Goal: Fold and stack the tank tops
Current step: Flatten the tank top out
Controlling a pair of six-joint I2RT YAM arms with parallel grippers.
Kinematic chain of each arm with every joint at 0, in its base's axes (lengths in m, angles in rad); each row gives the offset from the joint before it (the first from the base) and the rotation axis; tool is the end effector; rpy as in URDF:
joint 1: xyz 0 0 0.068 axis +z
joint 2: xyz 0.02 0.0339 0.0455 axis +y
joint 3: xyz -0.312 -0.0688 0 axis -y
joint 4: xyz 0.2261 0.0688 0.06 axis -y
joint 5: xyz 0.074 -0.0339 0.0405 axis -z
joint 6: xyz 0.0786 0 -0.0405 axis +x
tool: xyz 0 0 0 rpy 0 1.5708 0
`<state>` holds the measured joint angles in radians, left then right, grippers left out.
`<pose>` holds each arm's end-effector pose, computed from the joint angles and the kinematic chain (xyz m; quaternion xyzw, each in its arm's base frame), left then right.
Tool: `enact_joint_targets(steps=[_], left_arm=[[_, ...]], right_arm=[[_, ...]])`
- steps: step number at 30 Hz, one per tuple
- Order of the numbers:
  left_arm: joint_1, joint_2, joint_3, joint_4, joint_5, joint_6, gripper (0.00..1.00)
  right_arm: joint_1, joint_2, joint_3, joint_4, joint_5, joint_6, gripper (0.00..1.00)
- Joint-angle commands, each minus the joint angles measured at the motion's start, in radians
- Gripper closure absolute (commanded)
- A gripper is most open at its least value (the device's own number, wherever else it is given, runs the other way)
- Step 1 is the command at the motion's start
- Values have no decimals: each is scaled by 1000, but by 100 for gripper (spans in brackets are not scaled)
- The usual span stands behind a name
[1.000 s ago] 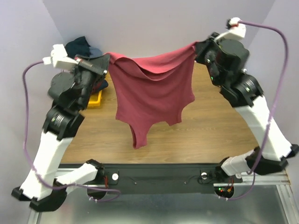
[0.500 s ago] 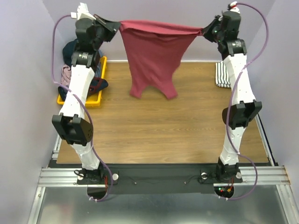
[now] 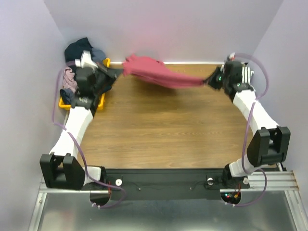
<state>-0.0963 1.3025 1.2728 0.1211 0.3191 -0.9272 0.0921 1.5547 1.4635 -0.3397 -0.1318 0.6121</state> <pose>0.3093 -0.0546 0.4812 -0.1612 0.6563 -0.4505 0.5834 0.3811 0.0456 0.4012 0.1816 0.8210 0.2377 0.4863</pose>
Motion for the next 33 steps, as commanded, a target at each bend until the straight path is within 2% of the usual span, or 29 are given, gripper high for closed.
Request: enact_joint_targets(steps=[1,2,3,5,6,10,13,15,18,19,23,24,27,29,30,33], left_arm=[[-17,-95,-359,104,-9,-58,100],[-35,-110,-418,110,-12,-53,100],[-43,-138,-526,111,-23,-45,100],[-62,-164,-628,112,-34,-41,100],[-81,-187,-721,120,-35,-41,100],[-128,-244,-924,127,-25,-70,100],[-149,-307,-978,114,-14,-93,100],[-184,-339,-984,82,-23,-102,100],[-195,-405,-965,-23,-47,-88,100],[-195,-436,-957,-76,-54,-72,97],[-195,-470,-912,-169,-55,-32,94],[-195,-468,-896,-187,-55,-24,94],[-195,-450,-892,-221,-14,5,87],[-195,-453,-903,-227,3,17,77],[-195,-468,-911,-238,6,24,73],[-195,-496,-902,-273,9,53,60]], right_arm=[[-8,-61,-328,119,-34,31,100],[-6,-67,-464,126,-28,32,100],[-6,-77,-521,143,-23,34,100],[-8,-91,-691,165,-14,37,100],[-6,-99,-736,174,-9,41,100],[-6,-194,-902,188,11,57,100],[-8,-260,-963,182,15,60,99],[-9,-307,-976,148,21,61,95],[-8,-360,-971,87,21,58,91],[-9,-375,-956,46,17,55,90],[-8,-479,-915,-74,15,46,84],[-8,-501,-910,-94,6,46,82],[-8,-553,-885,-171,-69,61,60],[-6,-573,-870,-211,-81,58,52],[-8,-588,-864,-234,-80,61,41],[-8,-651,-835,-272,-62,54,32]])
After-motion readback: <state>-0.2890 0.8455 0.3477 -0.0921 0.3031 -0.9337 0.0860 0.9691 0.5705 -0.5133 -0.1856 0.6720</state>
